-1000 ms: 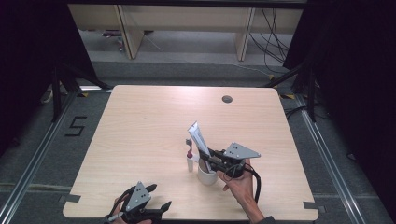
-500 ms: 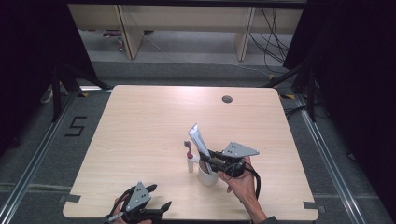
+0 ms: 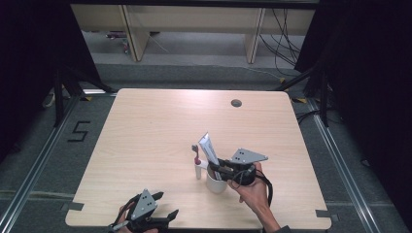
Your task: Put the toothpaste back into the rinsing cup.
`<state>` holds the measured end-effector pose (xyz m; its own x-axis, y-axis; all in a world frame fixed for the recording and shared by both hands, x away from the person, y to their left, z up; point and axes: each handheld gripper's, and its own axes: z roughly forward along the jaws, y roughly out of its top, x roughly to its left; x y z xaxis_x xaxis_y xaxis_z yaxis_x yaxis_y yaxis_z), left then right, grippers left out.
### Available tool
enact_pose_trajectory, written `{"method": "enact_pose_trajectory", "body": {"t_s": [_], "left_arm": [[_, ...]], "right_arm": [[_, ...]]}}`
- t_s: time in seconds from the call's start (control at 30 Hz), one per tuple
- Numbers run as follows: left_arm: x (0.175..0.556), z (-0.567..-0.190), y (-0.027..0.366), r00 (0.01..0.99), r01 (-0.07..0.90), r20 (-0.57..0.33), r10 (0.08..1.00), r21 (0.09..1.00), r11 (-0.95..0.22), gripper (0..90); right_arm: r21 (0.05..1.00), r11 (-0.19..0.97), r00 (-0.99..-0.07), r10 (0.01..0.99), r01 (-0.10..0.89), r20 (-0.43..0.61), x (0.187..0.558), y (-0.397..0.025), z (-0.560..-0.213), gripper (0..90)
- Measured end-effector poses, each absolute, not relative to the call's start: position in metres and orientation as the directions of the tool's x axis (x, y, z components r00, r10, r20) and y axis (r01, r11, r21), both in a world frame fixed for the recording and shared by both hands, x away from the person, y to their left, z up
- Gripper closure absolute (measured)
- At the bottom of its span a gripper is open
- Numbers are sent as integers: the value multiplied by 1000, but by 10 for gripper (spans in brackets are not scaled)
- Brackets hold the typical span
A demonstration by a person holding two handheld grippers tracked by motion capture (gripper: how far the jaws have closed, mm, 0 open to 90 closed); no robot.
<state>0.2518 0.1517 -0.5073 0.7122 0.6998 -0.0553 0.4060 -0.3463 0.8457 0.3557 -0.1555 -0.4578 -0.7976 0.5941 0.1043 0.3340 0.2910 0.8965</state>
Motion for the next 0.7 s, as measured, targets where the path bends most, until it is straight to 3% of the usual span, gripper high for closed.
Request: {"method": "enact_pose_trajectory", "body": {"t_s": [0.13, 0.2, 0.7], "left_arm": [[252, -507, 152, 714, 405, -52, 699, 844, -351, 232], [252, -507, 152, 714, 405, -52, 698, 844, -351, 232], [252, -507, 152, 715, 404, -50, 698, 843, -354, 232]], "right_arm": [[892, 291, -800, 588, 347, 120, 355, -158, -459, 708], [901, 306, -802, 593, 309, 74, 356, -160, -459, 709], [905, 241, -785, 603, 351, 143, 353, -170, -453, 620]]}}
